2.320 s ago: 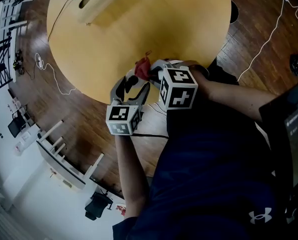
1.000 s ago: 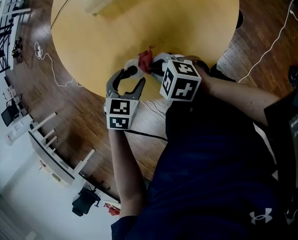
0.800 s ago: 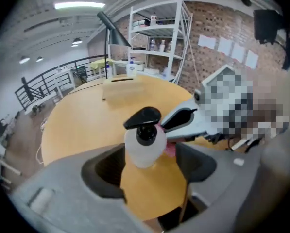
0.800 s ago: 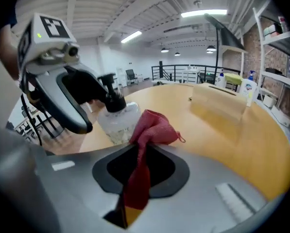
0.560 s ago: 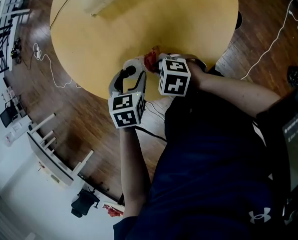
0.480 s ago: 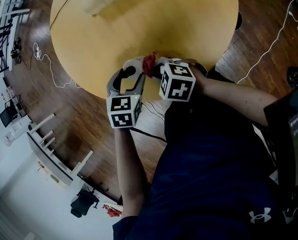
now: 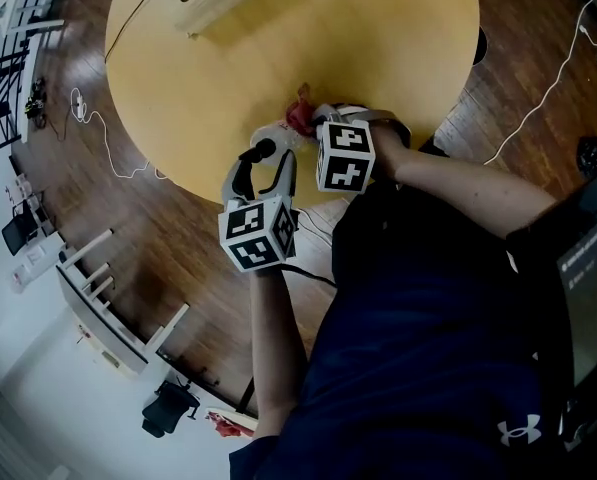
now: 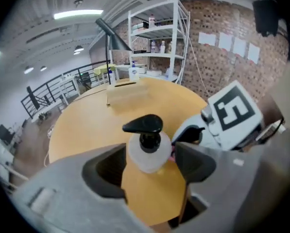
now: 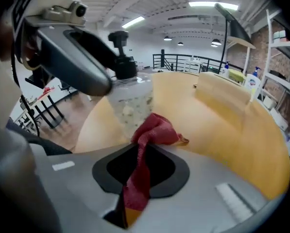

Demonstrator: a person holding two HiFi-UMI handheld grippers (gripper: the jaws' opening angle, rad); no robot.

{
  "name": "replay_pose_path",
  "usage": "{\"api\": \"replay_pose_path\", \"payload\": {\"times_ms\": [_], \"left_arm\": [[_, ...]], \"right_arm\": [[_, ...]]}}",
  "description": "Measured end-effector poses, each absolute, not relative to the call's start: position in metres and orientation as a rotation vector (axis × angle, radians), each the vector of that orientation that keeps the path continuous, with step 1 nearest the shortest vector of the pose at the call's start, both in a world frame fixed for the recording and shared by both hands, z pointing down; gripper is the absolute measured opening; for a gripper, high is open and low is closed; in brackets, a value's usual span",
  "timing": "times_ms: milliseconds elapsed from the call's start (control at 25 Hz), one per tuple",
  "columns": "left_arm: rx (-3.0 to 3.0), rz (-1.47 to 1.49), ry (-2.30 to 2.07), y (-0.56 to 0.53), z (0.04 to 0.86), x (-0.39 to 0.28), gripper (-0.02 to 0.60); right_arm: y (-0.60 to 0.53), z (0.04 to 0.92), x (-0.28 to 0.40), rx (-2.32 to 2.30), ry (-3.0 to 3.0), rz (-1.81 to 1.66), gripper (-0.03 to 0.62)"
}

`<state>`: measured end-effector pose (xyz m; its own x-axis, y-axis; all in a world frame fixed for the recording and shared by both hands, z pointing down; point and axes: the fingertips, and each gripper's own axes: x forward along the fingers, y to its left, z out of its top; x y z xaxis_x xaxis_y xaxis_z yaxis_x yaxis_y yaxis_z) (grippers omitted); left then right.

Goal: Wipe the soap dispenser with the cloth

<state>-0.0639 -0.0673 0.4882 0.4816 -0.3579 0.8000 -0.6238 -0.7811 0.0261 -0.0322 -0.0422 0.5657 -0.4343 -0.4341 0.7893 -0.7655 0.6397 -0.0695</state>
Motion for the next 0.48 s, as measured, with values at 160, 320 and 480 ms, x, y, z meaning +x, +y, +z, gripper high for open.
{"api": "replay_pose_path", "payload": {"times_ms": [160, 320, 480], "left_arm": [[2.501, 1.344, -0.758, -0.073, 0.496, -0.057, 0.311], [2.673, 1.464, -0.51, -0.077, 0.5, -0.062, 0.308], [2.772, 1.68, -0.267, -0.063, 0.508, -0.069, 0.309]], "right_arm": [[-0.018, 0.532, -0.06, 0.912, -2.242, 0.653, 0.058], [-0.038, 0.518, -0.04, 1.025, -2.246, 0.678, 0.058], [-0.068, 0.528, -0.017, 1.097, -2.201, 0.645, 0.058]]}}
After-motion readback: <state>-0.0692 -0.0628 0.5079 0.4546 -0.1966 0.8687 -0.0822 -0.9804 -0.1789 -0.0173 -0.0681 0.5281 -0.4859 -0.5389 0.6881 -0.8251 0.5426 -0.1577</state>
